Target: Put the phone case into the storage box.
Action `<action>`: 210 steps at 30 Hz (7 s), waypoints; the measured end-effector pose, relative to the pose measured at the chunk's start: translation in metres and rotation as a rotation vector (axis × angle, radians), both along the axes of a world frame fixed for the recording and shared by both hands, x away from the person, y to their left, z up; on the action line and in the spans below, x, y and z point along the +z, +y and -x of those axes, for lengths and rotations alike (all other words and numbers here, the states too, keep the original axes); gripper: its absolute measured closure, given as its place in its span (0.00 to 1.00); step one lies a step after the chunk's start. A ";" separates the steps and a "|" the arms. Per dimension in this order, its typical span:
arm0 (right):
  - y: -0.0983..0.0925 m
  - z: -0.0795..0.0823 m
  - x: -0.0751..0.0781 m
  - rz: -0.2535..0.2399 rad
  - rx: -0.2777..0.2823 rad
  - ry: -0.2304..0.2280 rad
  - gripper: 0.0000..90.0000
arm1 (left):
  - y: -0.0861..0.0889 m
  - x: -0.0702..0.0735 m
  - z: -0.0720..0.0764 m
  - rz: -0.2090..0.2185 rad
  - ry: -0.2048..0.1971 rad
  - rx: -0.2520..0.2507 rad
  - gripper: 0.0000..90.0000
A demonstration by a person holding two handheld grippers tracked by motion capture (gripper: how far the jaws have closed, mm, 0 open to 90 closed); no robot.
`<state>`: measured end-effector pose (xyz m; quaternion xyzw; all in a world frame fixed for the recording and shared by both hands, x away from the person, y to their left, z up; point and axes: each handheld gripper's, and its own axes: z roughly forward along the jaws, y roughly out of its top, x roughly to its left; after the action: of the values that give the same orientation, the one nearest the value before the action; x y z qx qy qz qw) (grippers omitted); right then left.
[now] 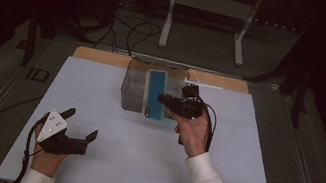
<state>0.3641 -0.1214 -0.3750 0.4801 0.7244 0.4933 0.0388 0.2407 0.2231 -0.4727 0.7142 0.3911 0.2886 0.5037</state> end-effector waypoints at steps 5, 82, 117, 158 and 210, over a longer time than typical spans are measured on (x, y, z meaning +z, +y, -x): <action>0.000 -0.003 0.003 0.017 -0.001 0.005 0.91 | 0.005 -0.006 0.004 0.002 0.007 0.009 0.00; -0.006 -0.086 0.020 0.243 -0.172 0.032 0.91 | 0.006 -0.018 0.011 -0.034 -0.002 0.025 0.00; -0.011 -0.108 0.008 0.291 -0.244 0.095 0.91 | 0.005 -0.018 0.011 -0.032 -0.005 0.022 0.00; -0.014 -0.121 -0.013 0.333 -0.285 0.180 0.91 | 0.005 -0.018 0.012 -0.034 -0.006 0.022 0.00; -0.007 -0.132 -0.054 0.417 -0.348 0.264 0.90 | 0.006 -0.017 0.013 -0.038 -0.009 0.017 0.00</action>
<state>0.4960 -0.1288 -0.4290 0.6387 0.7157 0.2530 0.1263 0.2279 0.2286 -0.4902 0.7189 0.3894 0.3036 0.4893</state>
